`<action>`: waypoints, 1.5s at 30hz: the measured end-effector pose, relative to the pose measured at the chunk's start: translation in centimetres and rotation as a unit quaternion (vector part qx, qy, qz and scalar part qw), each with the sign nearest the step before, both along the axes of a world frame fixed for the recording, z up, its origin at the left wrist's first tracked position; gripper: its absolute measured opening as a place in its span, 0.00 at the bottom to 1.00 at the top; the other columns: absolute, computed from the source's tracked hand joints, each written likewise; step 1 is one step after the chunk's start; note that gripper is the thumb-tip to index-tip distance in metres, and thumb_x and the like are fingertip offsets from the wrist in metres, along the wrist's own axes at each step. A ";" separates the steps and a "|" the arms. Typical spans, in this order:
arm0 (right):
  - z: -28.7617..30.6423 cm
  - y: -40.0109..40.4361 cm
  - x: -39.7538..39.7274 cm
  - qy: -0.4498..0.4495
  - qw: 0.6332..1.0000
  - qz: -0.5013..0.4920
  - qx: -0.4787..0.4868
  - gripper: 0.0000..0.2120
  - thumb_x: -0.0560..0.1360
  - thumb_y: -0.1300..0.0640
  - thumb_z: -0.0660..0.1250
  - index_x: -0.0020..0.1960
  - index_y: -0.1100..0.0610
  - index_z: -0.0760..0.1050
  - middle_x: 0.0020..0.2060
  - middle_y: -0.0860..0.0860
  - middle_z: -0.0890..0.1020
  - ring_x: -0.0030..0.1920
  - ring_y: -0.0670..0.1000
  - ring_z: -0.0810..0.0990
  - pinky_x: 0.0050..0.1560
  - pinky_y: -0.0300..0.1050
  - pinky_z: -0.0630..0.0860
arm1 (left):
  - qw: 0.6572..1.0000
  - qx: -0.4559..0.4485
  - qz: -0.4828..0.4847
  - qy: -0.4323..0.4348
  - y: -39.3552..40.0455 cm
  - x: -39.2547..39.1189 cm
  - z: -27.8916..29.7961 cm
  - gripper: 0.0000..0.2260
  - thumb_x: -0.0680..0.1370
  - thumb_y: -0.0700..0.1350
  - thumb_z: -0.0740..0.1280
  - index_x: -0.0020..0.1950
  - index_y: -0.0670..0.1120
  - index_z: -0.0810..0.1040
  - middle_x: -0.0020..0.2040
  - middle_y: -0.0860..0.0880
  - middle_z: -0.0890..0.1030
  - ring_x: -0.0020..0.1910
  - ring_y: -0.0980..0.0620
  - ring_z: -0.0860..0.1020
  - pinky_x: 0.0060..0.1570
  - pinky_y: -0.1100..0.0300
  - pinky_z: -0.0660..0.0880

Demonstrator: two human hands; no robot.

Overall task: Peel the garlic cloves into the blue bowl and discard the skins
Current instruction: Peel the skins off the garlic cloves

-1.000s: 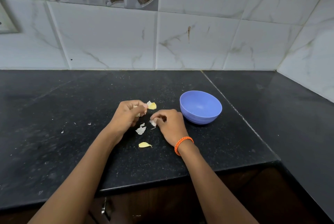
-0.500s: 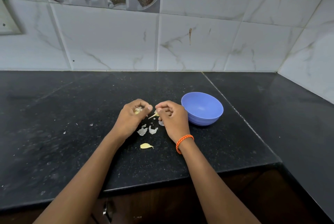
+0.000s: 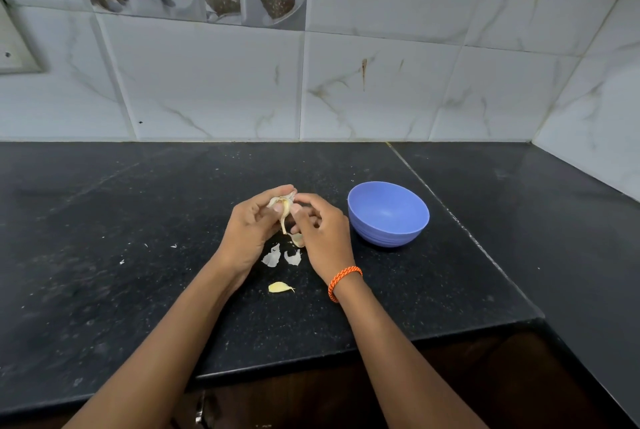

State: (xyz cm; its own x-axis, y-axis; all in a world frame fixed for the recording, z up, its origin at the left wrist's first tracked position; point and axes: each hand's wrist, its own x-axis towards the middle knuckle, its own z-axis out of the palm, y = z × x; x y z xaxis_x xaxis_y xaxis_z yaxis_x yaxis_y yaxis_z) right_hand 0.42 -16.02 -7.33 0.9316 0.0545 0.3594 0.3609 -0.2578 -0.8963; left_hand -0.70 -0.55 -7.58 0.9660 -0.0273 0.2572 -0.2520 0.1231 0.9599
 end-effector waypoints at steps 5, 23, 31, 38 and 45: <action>-0.5 -0.8 0.3 -0.003 1.000 0.011 0.021 0.12 0.82 0.51 0.72 0.62 0.55 0.86 0.41 0.47 0.86 0.41 0.45 0.84 0.42 0.44 0.84 | 0.981 0.168 0.077 -0.063 -0.7 -0.4 0.1 0.16 0.86 0.46 0.69 0.74 0.47 0.81 0.61 0.55 0.88 0.61 0.58 0.85 0.66 0.55 0.81; -1.9 -0.7 -0.1 -0.061 0.996 -0.051 -0.042 0.12 0.86 0.61 0.63 0.54 0.59 0.86 0.36 0.45 0.82 0.38 0.45 0.80 0.42 0.44 0.80 | 0.983 0.167 0.059 -0.051 -0.8 -0.3 -0.3 0.11 0.86 0.35 0.66 0.59 0.44 0.89 0.44 0.47 0.89 0.44 0.46 0.88 0.48 0.52 0.85; -1.8 -1.3 0.1 -0.006 0.999 -0.032 -0.013 0.11 0.85 0.55 0.67 0.63 0.54 0.86 0.40 0.46 0.86 0.39 0.43 0.82 0.43 0.37 0.81 | 0.981 0.172 0.085 -0.041 -0.5 0.0 -0.7 0.09 0.85 0.40 0.70 0.63 0.47 0.88 0.47 0.50 0.90 0.45 0.49 0.89 0.48 0.56 0.84; -1.8 -1.7 -0.5 0.004 0.996 -0.038 -0.075 0.05 0.81 0.54 0.72 0.54 0.52 0.87 0.41 0.43 0.86 0.44 0.37 0.81 0.43 0.29 0.76 | 0.980 0.132 0.145 -0.028 -0.1 0.3 -0.7 0.09 0.83 0.41 0.73 0.62 0.47 0.88 0.45 0.48 0.89 0.42 0.51 0.88 0.44 0.63 0.84; -2.0 -1.9 -0.2 -0.016 0.995 -0.066 -0.079 0.05 0.81 0.58 0.72 0.51 0.51 0.86 0.42 0.43 0.86 0.46 0.43 0.84 0.45 0.34 0.80 | 0.983 0.122 0.134 -0.022 0.0 0.3 -0.7 0.07 0.83 0.43 0.73 0.59 0.48 0.88 0.44 0.48 0.89 0.41 0.48 0.88 0.45 0.56 0.85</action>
